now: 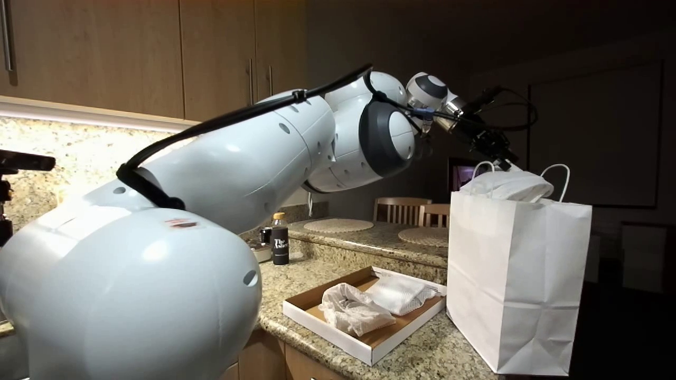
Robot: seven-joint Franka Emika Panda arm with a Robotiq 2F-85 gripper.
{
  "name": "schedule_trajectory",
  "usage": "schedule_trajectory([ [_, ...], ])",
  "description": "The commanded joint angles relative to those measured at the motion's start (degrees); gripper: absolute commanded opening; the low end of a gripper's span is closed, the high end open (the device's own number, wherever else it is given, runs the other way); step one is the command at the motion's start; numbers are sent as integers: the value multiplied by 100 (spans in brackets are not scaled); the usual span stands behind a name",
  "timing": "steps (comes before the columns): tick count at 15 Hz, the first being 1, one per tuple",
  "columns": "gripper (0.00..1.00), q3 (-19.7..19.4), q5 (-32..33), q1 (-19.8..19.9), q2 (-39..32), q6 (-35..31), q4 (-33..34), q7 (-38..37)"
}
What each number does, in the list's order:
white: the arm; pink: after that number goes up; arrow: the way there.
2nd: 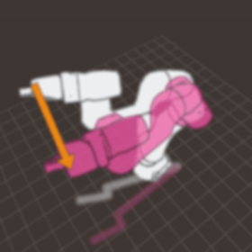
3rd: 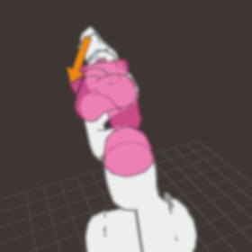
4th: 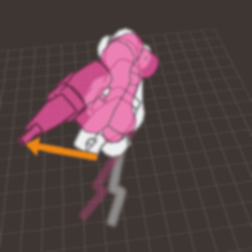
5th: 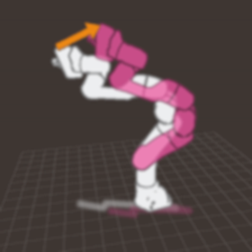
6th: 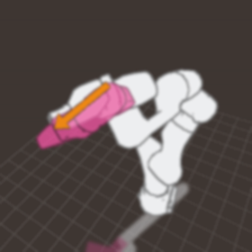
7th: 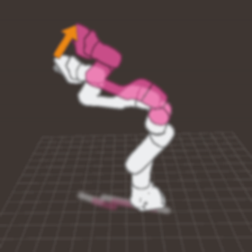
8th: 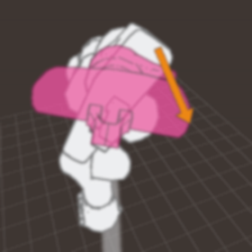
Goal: Pick a cloth on the box and put it in the bag
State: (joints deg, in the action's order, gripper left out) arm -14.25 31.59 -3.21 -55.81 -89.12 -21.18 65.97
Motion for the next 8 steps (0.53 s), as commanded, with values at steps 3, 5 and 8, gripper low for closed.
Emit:
schedule_trajectory([
  [3, 85, 10, 81, 12, -105, -366, 0, 185],
  [5, 98, -8, 100, -10, -145, -405, 0, 157],
  [8, 100, 7, 86, -23, -171, -459, 0, 139],
])
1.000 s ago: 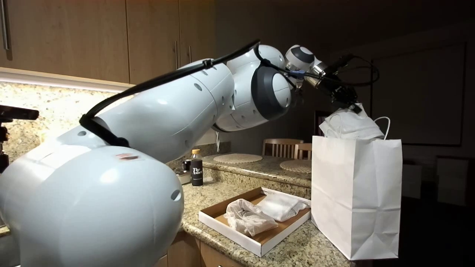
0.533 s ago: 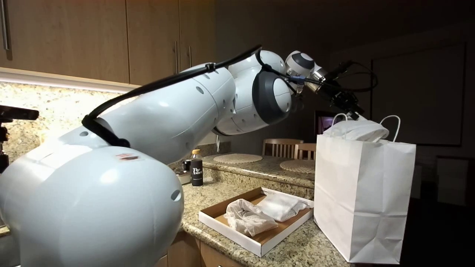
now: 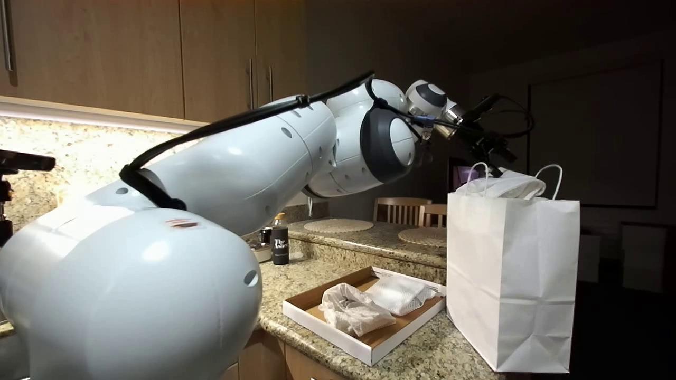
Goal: Pick a cloth on the box and put it in the bag
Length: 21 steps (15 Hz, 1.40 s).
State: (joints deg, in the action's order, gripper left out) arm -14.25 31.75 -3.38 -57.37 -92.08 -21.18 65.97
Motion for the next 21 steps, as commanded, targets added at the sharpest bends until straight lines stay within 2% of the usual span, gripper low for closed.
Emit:
schedule_trajectory([
  [1, 100, 25, 47, -3, -11, -196, 0, 125],
  [4, 100, 52, 11, 0, 14, -303, 1, 75],
  [5, 100, -61, -109, -53, 144, -432, -200, 6],
  [9, 100, -161, -30, -124, 173, -602, -200, 50],
  [11, 100, -104, 134, -122, 95, -474, 18, 216],
  [16, 100, 107, -64, -5, 264, -641, 107, 745],
  [17, 100, 39, -217, -11, 410, -861, -63, 725],
  [21, 100, 166, -604, 186, 565, -1656, 25, 681],
])
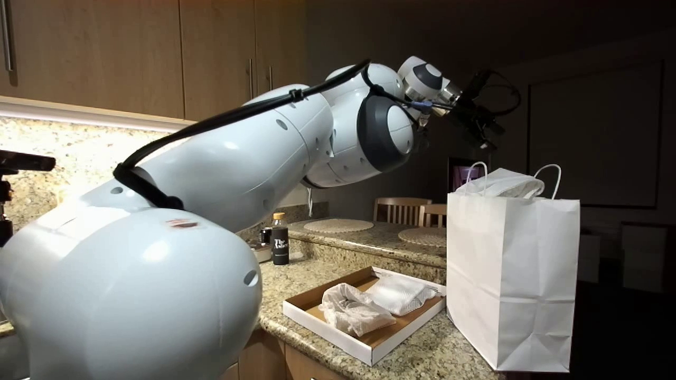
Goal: Pick a cloth on the box and put it in the bag
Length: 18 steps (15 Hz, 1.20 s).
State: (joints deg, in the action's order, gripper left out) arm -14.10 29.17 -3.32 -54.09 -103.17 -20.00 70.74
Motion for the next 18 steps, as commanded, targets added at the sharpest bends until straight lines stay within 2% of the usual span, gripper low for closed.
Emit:
schedule_trajectory([
  [1, 100, 184, -448, 224, 290, -712, -98, 224],
  [4, 100, 336, -813, 428, 440, -1254, -89, 158],
  [6, 100, 431, -1036, 557, 577, -1383, -106, 36],
  [8, 100, 416, -1120, 614, 792, -1088, -166, -72],
  [9, 100, 234, -943, 600, 858, -923, -180, -128],
  [11, 100, 6, -710, 536, 1219, -15, -291, 64],
  [12, 100, -26, -694, 588, 1191, 572, 1, 176],
  [13, 100, -53, -718, 605, 1327, 1047, 9, 241],
  [15, 100, 17, -880, 674, 1638, 2084, 26, 571],
  [18, 100, 256, -1278, 869, 2118, 3262, 31, 1020],
])
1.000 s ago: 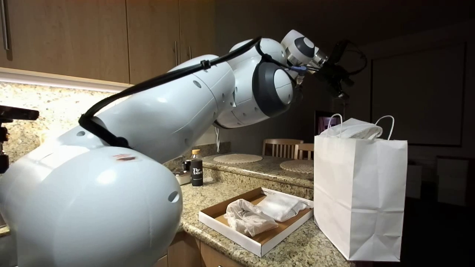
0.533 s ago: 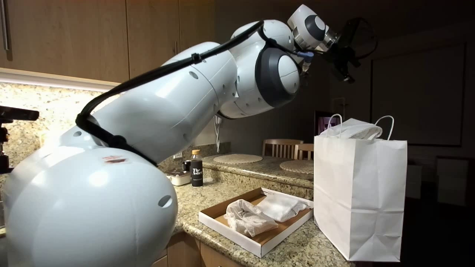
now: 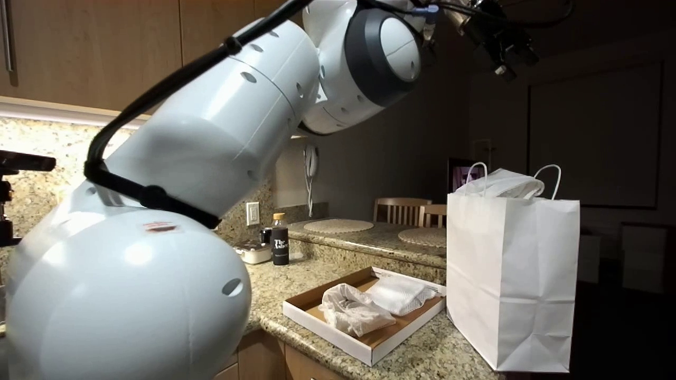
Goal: Pick a cloth on the box and put it in the bag
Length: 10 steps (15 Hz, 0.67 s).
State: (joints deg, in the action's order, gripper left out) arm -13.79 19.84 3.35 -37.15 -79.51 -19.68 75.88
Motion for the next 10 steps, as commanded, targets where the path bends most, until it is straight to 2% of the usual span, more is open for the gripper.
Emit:
schedule_trajectory([
  [1, 100, 267, -434, 257, 586, 1318, 2, 635],
  [2, 100, 413, -493, 310, 941, 1525, -340, 705],
  [6, 100, 749, -1091, 761, 1628, 2965, -335, 820],
  [9, 100, 808, -1484, 1169, 2067, 4125, -252, 596],
  [10, 100, 753, -1145, 898, 1748, 3688, -74, 652],
])
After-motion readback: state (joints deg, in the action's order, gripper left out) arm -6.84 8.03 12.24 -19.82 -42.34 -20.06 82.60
